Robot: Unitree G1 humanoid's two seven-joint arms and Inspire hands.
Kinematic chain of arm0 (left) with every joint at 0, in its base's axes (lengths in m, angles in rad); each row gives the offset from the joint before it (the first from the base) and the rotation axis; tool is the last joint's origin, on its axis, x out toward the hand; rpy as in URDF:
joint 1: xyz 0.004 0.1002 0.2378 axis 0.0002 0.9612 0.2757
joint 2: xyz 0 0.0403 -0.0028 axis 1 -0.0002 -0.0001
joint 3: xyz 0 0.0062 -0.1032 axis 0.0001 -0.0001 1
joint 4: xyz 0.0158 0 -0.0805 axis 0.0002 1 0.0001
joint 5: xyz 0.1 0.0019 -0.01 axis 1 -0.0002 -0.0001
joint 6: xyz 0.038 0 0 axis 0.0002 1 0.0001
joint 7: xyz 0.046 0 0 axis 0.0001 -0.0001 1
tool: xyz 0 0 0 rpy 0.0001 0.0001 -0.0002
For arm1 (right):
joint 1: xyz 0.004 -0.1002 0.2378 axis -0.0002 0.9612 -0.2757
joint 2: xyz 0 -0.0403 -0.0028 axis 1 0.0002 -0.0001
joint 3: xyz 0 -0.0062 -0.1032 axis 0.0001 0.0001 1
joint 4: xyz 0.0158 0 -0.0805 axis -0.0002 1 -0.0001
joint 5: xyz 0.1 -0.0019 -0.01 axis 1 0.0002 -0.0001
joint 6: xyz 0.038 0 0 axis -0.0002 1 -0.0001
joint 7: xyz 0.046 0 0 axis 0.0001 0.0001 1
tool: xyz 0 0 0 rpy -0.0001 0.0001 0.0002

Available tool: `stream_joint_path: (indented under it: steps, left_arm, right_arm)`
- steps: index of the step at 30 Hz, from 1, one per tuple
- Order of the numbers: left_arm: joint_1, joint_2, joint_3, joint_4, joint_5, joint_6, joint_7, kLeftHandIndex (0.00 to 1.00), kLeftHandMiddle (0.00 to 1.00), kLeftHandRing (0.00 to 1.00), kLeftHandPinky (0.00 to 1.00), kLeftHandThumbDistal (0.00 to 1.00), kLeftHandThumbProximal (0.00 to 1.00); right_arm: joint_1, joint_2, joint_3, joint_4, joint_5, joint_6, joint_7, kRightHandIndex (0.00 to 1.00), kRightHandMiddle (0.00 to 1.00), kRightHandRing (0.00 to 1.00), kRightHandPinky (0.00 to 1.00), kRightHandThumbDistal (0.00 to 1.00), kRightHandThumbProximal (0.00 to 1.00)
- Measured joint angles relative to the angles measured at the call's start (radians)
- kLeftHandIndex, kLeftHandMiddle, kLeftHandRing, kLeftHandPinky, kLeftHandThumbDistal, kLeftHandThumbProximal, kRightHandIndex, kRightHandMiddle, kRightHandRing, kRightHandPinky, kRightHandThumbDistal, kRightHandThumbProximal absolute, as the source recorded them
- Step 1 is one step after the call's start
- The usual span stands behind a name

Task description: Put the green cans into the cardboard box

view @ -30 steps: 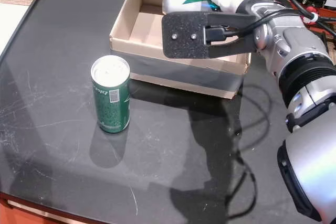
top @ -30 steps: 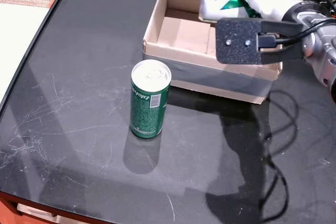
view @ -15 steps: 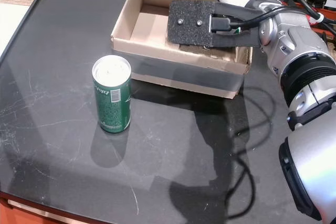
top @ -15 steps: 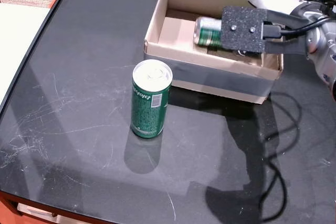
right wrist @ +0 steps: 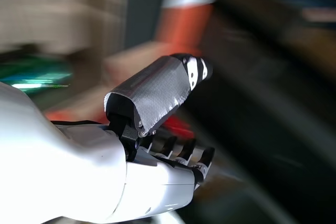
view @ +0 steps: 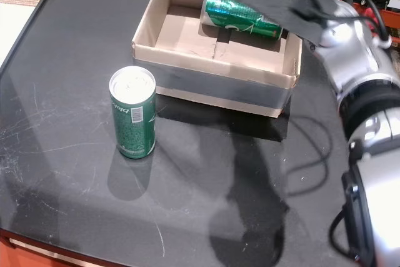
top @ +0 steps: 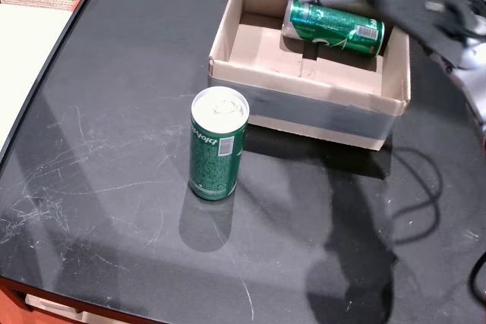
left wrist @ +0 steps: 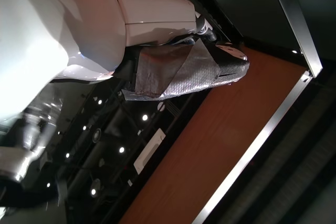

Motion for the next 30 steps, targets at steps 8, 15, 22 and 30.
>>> stream_joint_path:
  steps: [8, 15, 22, 30]
  left_arm:
    - [0.000, 0.002, 0.004, 0.009, 0.002, 0.001, -0.009, 0.78, 0.84, 0.97, 1.00, 0.07, 0.81]
    - [-0.001, -0.001, 0.029, 0.059, 0.021, 0.027, -0.043, 0.78, 0.85, 0.96, 1.00, 0.07, 0.79]
    - [-0.017, -0.002, 0.086, 0.081, 0.020, 0.047, -0.072, 0.80, 0.86, 0.98, 1.00, 0.07, 0.83]
    - [-0.036, -0.003, 0.122, 0.112, 0.022, 0.100, -0.095, 0.82, 0.89, 1.00, 1.00, 0.09, 0.94]
  right_arm:
    - [0.532, -0.015, 0.084, -0.596, 0.593, -0.321, 0.246, 0.56, 0.61, 0.64, 0.70, 0.88, 0.60]
    - [0.844, -0.086, 0.106, -0.926, 0.780, -0.464, 0.332, 0.50, 0.57, 0.60, 0.65, 0.91, 0.73]
    - [0.857, -0.053, -0.002, -0.776, 0.661, -0.611, 0.477, 0.88, 0.88, 0.88, 0.86, 0.64, 0.70]
    - [0.841, 0.218, -0.438, -0.733, 0.671, -0.657, 0.249, 1.00, 0.98, 0.97, 0.97, 0.54, 0.99]
